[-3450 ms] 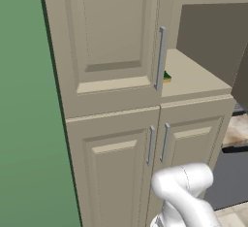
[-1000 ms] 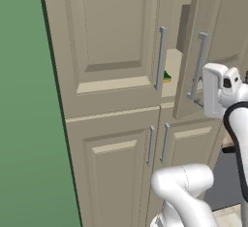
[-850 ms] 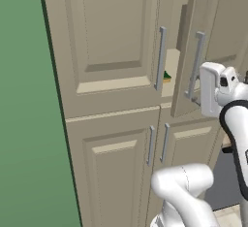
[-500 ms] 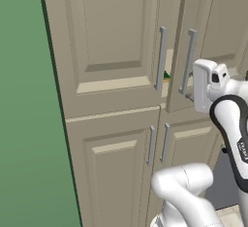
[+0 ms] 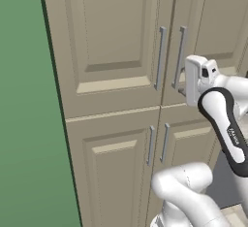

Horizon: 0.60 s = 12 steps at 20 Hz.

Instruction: Pick up the sponge and sponge from the sink, and place them back in the cabinet, and close the cabinet doors.

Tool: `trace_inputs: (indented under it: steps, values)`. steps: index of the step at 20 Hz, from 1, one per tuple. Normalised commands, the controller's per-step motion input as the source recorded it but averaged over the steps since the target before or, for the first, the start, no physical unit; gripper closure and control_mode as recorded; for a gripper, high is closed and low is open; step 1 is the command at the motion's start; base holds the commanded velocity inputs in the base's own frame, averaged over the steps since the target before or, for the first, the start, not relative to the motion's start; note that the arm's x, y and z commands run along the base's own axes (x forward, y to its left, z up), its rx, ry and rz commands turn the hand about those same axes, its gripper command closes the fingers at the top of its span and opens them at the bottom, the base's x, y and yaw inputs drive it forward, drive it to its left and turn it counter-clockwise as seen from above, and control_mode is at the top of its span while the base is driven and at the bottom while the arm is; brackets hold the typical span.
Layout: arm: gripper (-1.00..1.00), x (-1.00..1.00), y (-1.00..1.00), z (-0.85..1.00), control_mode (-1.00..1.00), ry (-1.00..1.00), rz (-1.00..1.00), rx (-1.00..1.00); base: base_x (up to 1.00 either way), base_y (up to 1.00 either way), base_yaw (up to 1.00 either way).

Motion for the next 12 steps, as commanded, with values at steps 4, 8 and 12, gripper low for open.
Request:
trace_inputs:
  steps: [4,8,12]
  values:
    - [-1.0,0.17,0.12,0.0,-1.0,0.0,0.0,0.0,0.0,0.0,0.0]
    - [-1.0,0.09,0.09,0.0,-1.0,0.0,0.0,0.0,0.0,0.0,0.0]
    - [-1.0,0.04,0.07,0.0,-1.0,0.0,0.0,0.0,0.0,0.0,0.0]
